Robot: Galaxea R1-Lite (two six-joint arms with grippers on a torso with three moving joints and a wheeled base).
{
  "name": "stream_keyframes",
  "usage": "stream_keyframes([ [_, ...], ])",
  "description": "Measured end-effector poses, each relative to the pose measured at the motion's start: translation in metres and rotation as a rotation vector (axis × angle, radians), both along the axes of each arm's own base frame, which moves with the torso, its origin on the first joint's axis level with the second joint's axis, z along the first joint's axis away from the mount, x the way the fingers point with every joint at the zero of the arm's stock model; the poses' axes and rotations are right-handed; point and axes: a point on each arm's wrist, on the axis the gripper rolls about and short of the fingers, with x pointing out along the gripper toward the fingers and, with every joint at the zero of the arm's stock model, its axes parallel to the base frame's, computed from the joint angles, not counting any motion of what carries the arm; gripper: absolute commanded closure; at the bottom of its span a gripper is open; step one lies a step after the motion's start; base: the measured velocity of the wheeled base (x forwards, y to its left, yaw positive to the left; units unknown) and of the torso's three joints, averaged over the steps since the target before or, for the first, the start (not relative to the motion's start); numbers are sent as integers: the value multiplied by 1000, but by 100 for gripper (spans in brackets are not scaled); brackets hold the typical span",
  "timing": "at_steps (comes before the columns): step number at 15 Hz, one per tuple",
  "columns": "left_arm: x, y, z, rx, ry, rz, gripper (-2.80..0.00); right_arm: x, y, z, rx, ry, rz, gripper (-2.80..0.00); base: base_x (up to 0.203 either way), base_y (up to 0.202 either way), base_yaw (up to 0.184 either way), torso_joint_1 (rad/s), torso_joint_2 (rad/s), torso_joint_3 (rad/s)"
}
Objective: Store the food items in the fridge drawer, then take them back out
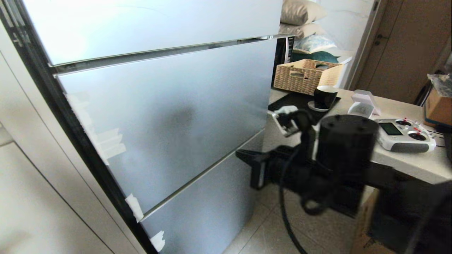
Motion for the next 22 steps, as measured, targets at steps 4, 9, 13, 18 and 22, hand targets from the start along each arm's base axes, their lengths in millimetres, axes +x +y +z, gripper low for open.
stream_keyframes([
  [4,0,0,0,0,0,0,0,-91,-109,-16,-173,-72,-112,0,0,0,0,0,0,0],
  [9,0,0,0,0,0,0,0,-165,-210,-64,-220,-92,-420,0,0,0,0,0,0,0],
  [13,0,0,0,0,0,0,0,-205,-227,-106,-276,3,-562,0,0,0,0,0,0,0],
  [18,0,0,0,0,0,0,0,-219,-228,-119,-309,-25,-677,0,0,0,0,0,0,0],
  [22,0,0,0,0,0,0,0,-233,-228,-121,-266,-187,-730,0,0,0,0,0,0,0],
])
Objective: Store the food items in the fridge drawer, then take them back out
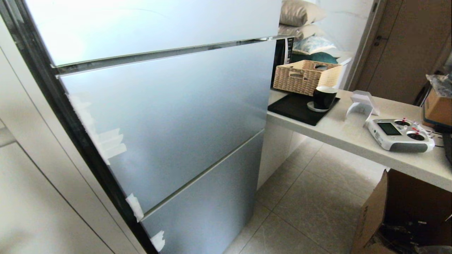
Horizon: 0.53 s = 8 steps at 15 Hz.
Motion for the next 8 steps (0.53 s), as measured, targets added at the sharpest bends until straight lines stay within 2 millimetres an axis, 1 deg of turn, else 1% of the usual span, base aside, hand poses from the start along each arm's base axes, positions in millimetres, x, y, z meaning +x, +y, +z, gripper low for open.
stream_keyframes([
  [1,0,0,0,0,0,0,0,-1,0,0,23,-17,-10,0,0,0,0,0,0,0],
  [8,0,0,0,0,0,0,0,-4,0,-1,18,-45,-12,0,0,0,0,0,0,0],
])
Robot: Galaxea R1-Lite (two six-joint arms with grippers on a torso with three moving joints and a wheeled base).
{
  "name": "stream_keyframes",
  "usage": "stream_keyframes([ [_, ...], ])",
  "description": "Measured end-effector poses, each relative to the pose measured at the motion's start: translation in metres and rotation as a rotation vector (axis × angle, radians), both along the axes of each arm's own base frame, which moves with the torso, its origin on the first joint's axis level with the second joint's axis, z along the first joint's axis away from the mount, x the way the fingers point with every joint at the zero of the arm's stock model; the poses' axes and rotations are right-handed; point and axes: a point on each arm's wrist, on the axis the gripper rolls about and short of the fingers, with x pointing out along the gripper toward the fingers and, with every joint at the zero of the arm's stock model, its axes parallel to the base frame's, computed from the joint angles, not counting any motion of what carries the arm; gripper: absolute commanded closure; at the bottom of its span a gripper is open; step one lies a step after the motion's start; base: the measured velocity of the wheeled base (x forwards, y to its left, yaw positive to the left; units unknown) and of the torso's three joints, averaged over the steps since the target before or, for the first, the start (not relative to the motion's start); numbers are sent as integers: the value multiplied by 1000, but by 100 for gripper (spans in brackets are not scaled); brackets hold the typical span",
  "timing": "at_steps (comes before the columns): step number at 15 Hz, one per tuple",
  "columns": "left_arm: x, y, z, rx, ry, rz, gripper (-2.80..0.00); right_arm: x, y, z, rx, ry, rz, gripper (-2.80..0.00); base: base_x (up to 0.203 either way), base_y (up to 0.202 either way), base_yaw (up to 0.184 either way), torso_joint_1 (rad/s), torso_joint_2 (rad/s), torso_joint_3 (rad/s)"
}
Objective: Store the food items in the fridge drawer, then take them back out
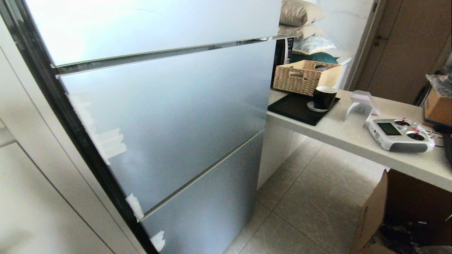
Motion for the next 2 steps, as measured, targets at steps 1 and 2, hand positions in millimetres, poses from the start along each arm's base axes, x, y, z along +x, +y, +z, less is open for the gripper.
stream_keyframes([
  [1,0,0,0,0,0,0,0,0,0,0,15,-1,-2,0,0,0,0,0,0,0],
  [2,0,0,0,0,0,0,0,0,0,0,38,-1,-4,0,0,0,0,0,0,0],
])
